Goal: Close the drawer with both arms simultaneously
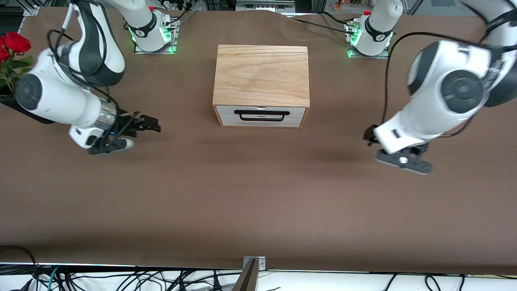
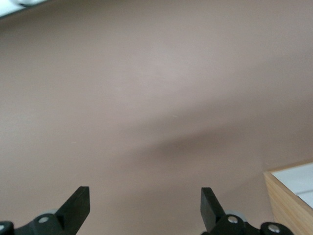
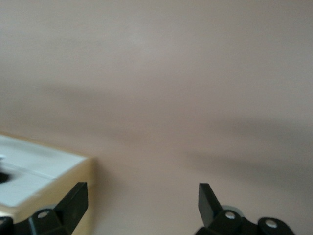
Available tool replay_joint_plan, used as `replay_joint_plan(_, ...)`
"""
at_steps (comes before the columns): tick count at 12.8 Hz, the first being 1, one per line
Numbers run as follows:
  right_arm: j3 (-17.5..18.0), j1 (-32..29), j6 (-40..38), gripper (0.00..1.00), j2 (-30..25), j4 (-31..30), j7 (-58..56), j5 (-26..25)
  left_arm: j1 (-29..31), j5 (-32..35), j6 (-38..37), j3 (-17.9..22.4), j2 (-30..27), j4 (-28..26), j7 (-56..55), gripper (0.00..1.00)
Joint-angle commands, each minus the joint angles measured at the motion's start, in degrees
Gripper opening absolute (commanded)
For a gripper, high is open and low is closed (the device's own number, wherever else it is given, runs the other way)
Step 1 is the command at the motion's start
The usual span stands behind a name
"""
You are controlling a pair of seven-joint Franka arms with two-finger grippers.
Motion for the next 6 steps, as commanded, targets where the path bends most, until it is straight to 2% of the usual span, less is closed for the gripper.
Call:
replay_joint_plan(1, -0.3, 0.7, -1.9, 1.00, -4.2, 1.2, 1.3, -9.7, 5.5, -6.6, -8.2, -0.7, -7.8, -3.1, 0.2, 1.00)
replay_joint_plan(2, -0.5, 0.7, -4.3, 1.00, -5.3, 2.2, 1.2, -9.9, 6.7, -6.7, -9.0, -0.7, -12.3, -7.4, 0.2, 1.00)
replay_joint_plan(3, -1.1, 0.6, -6.8, 1.00, -5.2, 5.8, 1.3, -9.8, 7.1, -6.8, -8.2, -0.7, -16.8, -12.1, -0.1, 1.00)
replay_joint_plan(4, -1.4, 0.3, -10.8, 1.00, -4.6, 9.2, 1.6, -9.5, 7.1, -6.9, -4.6, -0.8, -20.8, -17.8, -0.2, 1.00)
replay_joint_plan(5, -1.0, -0.1, -13.9, 1.00, -4.7, 10.6, 3.4, -10.2, 7.5, -7.2, 0.1, -0.7, -22.6, -22.4, -0.4, 1.00)
replay_joint_plan(6, 0.1, -2.3, -16.6, 1.00, -5.1, 11.2, 5.7, -10.2, 8.5, -7.4, 1.0, -0.7, -22.7, -22.9, 0.0, 1.00)
